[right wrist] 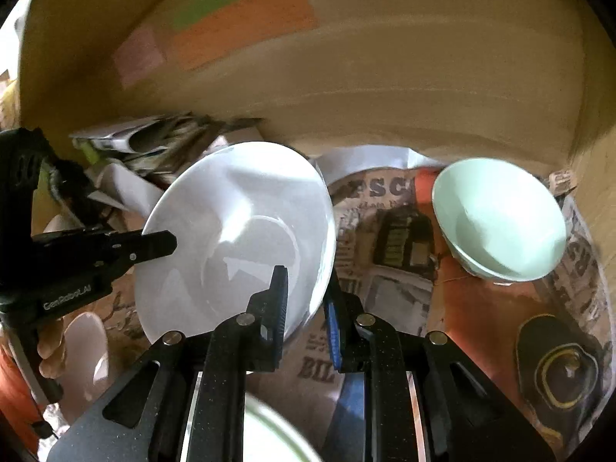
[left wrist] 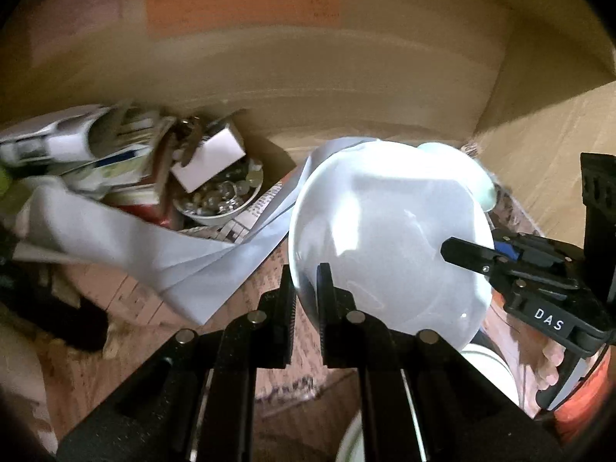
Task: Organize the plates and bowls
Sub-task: 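Lift the white dotted bowl with both tools and carry it toward the plate stack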
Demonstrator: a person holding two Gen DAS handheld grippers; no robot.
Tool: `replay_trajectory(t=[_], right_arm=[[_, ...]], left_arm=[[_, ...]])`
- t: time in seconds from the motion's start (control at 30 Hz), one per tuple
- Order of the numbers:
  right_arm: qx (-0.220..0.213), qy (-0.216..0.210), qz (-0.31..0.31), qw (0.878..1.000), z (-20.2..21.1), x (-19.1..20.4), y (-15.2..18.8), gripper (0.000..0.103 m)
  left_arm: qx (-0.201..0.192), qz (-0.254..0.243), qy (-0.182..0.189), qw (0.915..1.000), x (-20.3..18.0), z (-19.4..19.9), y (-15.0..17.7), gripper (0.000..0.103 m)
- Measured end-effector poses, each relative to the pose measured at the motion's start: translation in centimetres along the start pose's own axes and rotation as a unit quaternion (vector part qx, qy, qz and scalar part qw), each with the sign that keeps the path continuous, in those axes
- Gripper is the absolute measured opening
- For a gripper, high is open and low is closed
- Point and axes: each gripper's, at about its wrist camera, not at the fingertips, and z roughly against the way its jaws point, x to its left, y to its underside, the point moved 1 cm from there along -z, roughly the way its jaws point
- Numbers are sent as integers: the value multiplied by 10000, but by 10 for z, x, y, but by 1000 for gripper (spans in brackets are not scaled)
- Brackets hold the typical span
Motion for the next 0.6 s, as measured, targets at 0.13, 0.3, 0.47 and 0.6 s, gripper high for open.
replay_trajectory(t=[0.13, 0.3, 0.47, 0.6], right_arm=[[-139, -70, 97, 9998, 12, 16, 8, 16], [-214, -205, 194, 9994, 19, 39, 19, 16], [-176, -360, 303, 9987, 22, 58, 31, 16], [-167, -493, 369, 9980, 24, 72, 39, 16]], left_arm=[[-240, 59, -47, 9997, 1, 25, 16, 9], [-480, 184, -84, 9986, 5, 53, 38, 9], [-630, 319, -176, 9973, 15, 74, 62, 9], [-738, 394, -281, 9961, 23, 90, 80, 9]])
